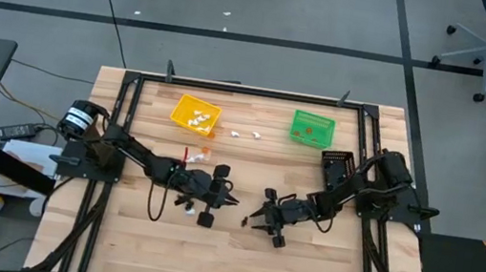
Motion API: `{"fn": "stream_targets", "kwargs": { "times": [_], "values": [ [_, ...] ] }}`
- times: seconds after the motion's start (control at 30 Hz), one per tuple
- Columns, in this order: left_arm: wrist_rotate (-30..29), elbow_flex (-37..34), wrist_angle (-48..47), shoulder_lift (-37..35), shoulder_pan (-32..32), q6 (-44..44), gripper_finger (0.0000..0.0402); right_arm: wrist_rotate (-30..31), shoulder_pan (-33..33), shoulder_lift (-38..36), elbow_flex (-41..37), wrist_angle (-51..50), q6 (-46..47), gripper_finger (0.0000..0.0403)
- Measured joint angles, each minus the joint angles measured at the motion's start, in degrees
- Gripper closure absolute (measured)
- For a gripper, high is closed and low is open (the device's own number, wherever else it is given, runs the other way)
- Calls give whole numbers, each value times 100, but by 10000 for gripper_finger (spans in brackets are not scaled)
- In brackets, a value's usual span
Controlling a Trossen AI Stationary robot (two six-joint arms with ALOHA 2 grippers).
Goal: Sort Halloween decoration
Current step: Put the black skeleton toy into the black bin
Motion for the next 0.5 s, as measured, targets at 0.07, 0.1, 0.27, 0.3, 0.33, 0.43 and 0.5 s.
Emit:
{"fn": "stream_targets", "kwargs": {
  "times": [0.07,0.1,0.27,0.3,0.33,0.43,0.5],
  "values": [
    [4,-2,-8,0,-5,-35,401,-1,-2,11,-22,-3,-24,239],
    [6,-2,-2,0,-5,-45,401,-1,-2,13,-33,20,-40,242],
    [40,0,-199,0,-26,-349,401,263,5,-34,-57,216,-28,251],
    [109,0,-268,0,-51,-419,401,279,3,-58,-61,214,-38,250],
    [189,0,-327,0,-96,-454,401,298,3,-95,-65,193,-63,248],
    [409,0,-502,0,-286,-475,401,375,-2,-183,-73,172,-76,240],
    [416,0,-584,0,-386,-471,401,396,-8,-197,-70,365,-74,233]
  ]
}}
